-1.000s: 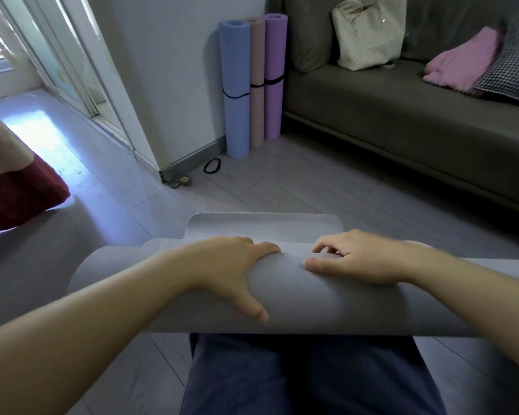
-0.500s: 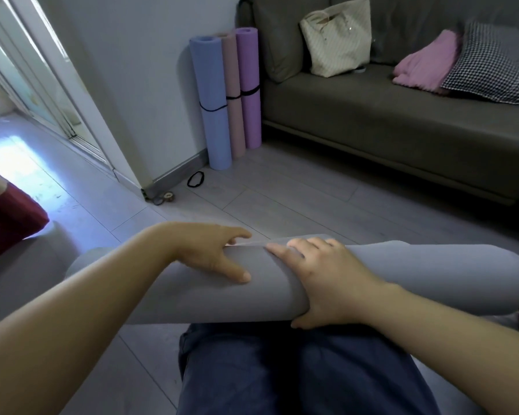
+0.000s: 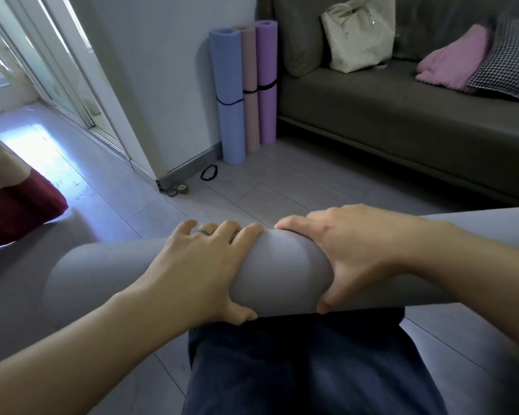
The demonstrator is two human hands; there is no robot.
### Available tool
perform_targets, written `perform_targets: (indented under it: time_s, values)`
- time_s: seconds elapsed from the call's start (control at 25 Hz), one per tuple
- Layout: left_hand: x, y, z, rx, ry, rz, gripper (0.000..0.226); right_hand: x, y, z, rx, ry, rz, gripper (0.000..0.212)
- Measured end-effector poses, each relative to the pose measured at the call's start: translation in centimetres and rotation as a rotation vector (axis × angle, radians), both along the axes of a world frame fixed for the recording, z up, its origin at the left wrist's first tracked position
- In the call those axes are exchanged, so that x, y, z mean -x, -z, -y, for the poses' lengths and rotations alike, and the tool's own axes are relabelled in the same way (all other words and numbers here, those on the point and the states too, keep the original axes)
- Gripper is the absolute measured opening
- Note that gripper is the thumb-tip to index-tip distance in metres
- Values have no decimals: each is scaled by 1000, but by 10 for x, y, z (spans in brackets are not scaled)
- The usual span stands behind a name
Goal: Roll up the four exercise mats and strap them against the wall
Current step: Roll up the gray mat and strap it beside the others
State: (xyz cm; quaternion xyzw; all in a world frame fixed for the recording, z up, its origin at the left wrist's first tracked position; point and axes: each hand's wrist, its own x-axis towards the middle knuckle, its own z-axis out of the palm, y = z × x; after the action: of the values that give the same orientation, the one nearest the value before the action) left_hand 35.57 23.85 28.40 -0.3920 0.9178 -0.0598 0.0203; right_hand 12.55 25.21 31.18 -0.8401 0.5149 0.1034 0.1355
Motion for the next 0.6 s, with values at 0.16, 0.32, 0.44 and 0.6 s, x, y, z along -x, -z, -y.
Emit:
perform_targets:
  time_s: [0.16,0.32,0.44,0.6]
  values:
    - [12,9,-12,-192,20,113,96,2,27,-12,-246,62,62,96]
    - [27,10,7,-368,-7,223,90,11,39,-7,-411,174,130,98]
    - [41,4,40,-605,-81,322,90,13,34,-11,-273,208,100,110]
    - [53,7,97,-949,-123,426,88,-10,49,-34,42,166,-64,123]
